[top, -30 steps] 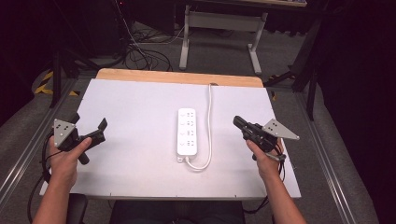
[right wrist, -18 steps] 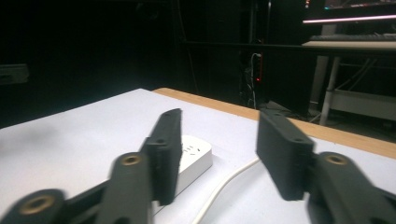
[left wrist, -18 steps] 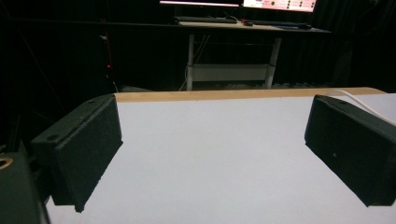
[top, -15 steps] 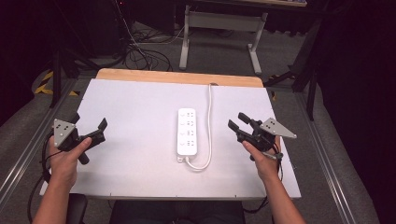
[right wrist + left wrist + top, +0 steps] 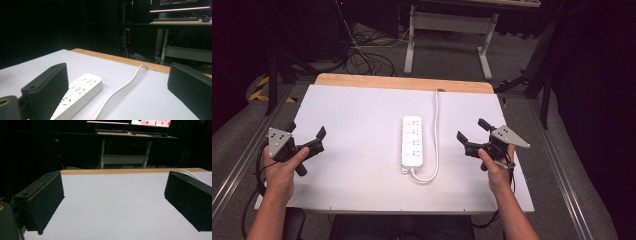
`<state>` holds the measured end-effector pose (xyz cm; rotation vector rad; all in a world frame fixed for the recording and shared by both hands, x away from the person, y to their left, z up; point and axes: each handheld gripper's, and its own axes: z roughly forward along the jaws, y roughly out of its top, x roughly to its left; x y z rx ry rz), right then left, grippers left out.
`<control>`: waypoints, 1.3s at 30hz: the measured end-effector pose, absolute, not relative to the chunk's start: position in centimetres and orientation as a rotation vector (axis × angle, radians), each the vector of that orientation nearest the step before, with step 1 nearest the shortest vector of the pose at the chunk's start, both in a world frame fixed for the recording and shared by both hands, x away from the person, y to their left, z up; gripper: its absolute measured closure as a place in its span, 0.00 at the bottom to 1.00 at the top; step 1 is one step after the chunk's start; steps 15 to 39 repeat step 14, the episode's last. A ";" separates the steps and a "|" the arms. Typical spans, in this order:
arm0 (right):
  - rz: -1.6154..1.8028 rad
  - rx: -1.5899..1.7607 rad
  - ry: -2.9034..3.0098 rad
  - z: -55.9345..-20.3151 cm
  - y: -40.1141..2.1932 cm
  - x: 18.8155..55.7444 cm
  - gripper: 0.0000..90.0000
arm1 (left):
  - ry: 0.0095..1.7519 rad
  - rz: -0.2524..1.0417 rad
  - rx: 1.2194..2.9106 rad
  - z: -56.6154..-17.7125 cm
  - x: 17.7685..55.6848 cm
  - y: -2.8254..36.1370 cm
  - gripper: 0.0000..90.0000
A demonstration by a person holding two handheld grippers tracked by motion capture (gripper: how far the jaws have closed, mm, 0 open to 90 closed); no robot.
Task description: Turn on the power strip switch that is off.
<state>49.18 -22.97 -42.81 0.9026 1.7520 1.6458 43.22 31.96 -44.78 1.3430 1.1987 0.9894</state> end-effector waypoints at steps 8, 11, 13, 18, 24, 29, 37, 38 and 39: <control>1.642 0.906 1.743 -42.8 -23.1 49.1 0.03 | 1.197 0.989 1.344 -44.8 43.2 31.9 0.03; 1.639 0.908 1.741 -42.8 -23.1 49.2 0.03 | 1.198 0.989 1.346 -44.8 43.2 31.9 0.03; 1.636 0.916 1.739 -42.8 -23.2 49.2 0.03 | 1.199 0.990 1.345 -44.8 43.2 32.0 0.03; 1.623 0.914 1.743 -42.9 -23.2 49.3 0.03 | 1.199 0.990 1.344 -44.8 43.2 32.0 0.03; 1.623 0.914 1.743 -42.9 -23.2 49.3 0.03 | 1.199 0.990 1.344 -44.8 43.2 32.0 0.03; 1.623 0.914 1.743 -42.9 -23.2 49.3 0.03 | 1.199 0.990 1.344 -44.8 43.2 32.0 0.03; 1.623 0.914 1.743 -42.9 -23.2 49.3 0.03 | 1.199 0.990 1.344 -44.8 43.2 32.0 0.03; 1.623 0.914 1.743 -42.9 -23.2 49.3 0.03 | 1.199 0.990 1.344 -44.8 43.2 32.0 0.03; 1.623 0.914 1.743 -42.9 -23.2 49.3 0.03 | 1.199 0.990 1.344 -44.8 43.2 32.0 0.03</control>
